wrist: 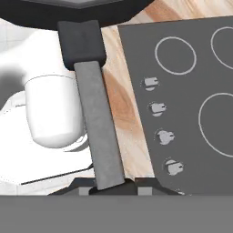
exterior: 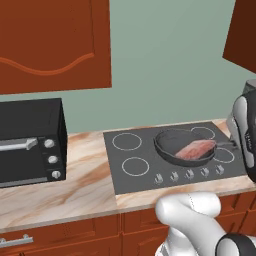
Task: Pick up the pan with the steak in it and place it on the dining table. Then place the steak on the plate.
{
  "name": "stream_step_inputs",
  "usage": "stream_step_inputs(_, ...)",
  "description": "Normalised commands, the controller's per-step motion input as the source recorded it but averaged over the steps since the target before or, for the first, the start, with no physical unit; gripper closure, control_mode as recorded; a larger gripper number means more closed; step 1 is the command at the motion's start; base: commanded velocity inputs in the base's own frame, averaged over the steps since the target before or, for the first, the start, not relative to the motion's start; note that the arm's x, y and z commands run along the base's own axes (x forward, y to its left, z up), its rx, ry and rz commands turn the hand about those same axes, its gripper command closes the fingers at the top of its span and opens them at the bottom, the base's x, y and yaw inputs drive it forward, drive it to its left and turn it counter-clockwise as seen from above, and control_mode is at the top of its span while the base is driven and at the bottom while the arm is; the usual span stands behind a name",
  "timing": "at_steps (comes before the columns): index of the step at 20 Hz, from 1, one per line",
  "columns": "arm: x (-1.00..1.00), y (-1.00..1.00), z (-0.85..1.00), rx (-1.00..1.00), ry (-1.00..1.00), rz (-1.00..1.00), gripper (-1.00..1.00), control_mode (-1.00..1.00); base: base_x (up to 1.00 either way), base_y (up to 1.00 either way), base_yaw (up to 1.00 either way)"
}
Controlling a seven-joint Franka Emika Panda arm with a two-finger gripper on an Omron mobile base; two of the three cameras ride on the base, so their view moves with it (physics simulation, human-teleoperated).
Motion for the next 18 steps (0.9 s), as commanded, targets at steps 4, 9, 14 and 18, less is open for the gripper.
stream_step_inputs(4, -0.60, 0.00, 0.10, 0.11, 0.20, 0.10, 1.00, -1.00, 0.00, 0.00, 0.00)
stream_step_inputs(9, -0.75, 0.00, 0.00, 0.03, -0.10, 0.09, 1.00, -1.00, 0.00, 0.00, 0.00)
stream_step_inputs(14, -0.13, 0.00, 0.01, 0.00, -0.06, 0.00, 1.00, -1.00, 0.00, 0.00, 0.00)
stream_step_inputs(18, 0.00, 0.00, 0.00, 0.00, 0.00, 0.00, 1.00, 1.00, -0.78, 0.00, 0.01)
